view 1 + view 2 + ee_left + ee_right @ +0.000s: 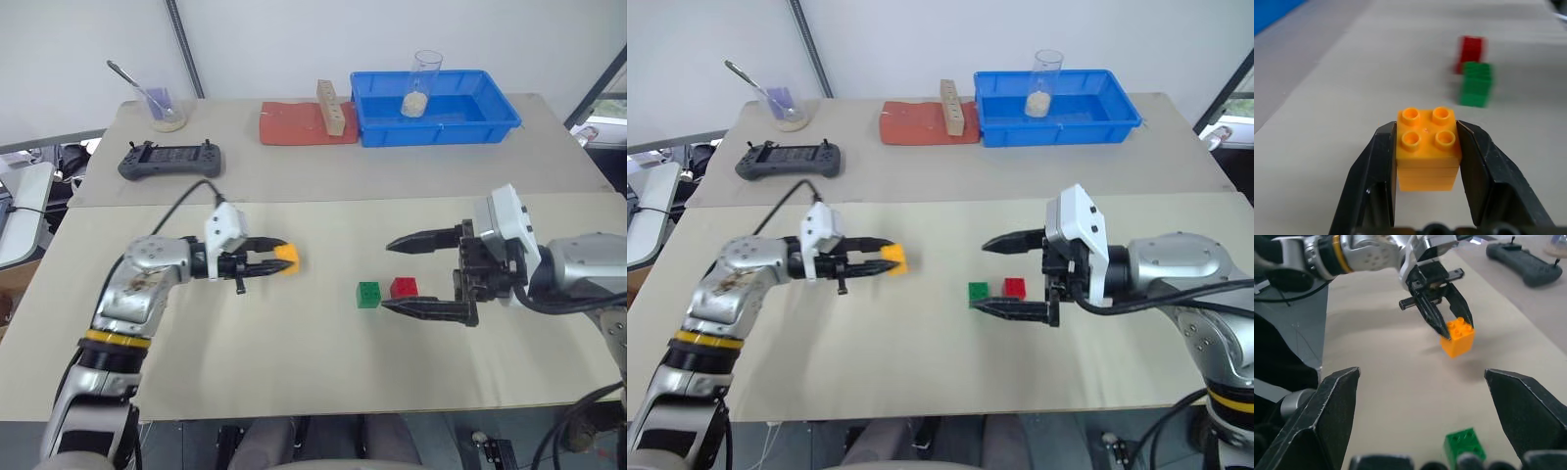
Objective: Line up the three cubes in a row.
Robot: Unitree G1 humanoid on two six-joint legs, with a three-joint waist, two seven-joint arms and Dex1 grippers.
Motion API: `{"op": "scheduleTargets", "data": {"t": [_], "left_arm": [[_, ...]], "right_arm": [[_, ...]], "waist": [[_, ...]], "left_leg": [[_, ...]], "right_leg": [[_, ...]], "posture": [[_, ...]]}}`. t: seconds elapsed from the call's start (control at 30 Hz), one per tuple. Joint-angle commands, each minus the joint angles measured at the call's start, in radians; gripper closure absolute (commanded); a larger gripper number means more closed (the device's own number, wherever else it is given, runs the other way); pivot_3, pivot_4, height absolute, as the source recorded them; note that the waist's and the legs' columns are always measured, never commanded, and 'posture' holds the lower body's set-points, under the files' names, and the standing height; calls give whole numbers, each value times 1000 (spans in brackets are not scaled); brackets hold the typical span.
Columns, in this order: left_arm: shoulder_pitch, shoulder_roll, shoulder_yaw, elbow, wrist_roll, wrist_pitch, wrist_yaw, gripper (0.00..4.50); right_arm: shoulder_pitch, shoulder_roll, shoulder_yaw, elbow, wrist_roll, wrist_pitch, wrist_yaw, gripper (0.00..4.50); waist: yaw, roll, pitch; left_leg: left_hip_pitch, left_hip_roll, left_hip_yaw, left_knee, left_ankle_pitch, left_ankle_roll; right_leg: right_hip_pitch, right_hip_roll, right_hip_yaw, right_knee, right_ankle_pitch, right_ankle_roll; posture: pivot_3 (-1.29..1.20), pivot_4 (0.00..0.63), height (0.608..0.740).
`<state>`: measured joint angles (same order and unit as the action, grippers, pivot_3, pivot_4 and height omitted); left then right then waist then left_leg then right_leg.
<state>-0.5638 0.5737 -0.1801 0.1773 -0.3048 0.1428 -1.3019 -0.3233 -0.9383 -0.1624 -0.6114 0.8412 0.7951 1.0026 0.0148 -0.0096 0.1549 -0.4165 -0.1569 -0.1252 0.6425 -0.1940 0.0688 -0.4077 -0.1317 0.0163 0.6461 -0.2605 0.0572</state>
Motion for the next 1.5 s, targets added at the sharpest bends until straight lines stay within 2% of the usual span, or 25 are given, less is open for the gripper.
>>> {"op": "scheduleTargets", "data": {"t": [0.03,0.27,0.47,0.77,0.97,1.0,1.13,1.23,1.37,1.5], "left_arm": [[-64,-53,-59,120,54,-135,-71,3226],[-106,-153,-113,280,104,-279,-138,3226],[-127,-208,-104,347,144,-346,-75,3226],[-104,-218,-101,330,146,-335,-59,3226],[-100,-204,-96,312,142,-304,-61,235],[-101,-191,-87,296,135,-290,-64,56],[-99,-128,-40,226,102,-231,-61,56],[-69,-9,44,97,67,-138,-52,56],[-8,137,127,-80,86,-51,19,56],[22,193,171,-105,82,-21,55,56]], "right_arm": [[8,-15,-58,-42,27,3,-36,0],[33,-16,-74,-74,56,17,-91,0],[25,-19,-62,-66,58,15,-108,0],[0,-14,-38,-52,52,9,-112,0],[-6,-11,-25,-39,43,-1,-108,0],[-2,-11,-24,-33,35,-7,-105,0],[24,-17,-38,-6,1,-34,-88,0],[86,-42,-85,48,-59,-89,-46,0],[171,-67,-138,121,-128,-169,14,0],[203,-65,-156,181,-172,-223,43,0]], "waist": [[-2,0,0],[-3,-1,1],[0,-1,1],[-2,-1,1],[-2,-1,1],[-2,-1,1],[-3,-1,1],[-5,-1,1],[-7,-1,1],[1,-1,1]], "left_leg": [[0,0,0,0,1,2],[0,0,0,0,4,8],[0,0,0,1,4,8],[0,-1,0,1,4,8],[0,-1,0,1,4,8],[0,-1,0,1,4,8],[0,0,0,1,4,8],[0,0,0,1,4,8],[0,0,0,0,4,8],[2,0,0,1,4,7]], "right_leg": [[0,0,0,0,0,0],[0,0,0,0,0,0],[1,0,-1,0,0,0],[1,0,-1,0,0,1],[1,0,-1,0,0,1],[1,0,-1,0,0,1],[1,0,0,0,0,1],[0,1,0,1,0,1],[-1,1,0,1,0,1],[1,1,0,1,0,1]], "posture": [[0,150,740],[0,150,740],[0,150,740],[0,150,740],[0,150,740],[0,150,740],[0,150,740],[0,150,740],[0,150,740],[0,150,740]]}}
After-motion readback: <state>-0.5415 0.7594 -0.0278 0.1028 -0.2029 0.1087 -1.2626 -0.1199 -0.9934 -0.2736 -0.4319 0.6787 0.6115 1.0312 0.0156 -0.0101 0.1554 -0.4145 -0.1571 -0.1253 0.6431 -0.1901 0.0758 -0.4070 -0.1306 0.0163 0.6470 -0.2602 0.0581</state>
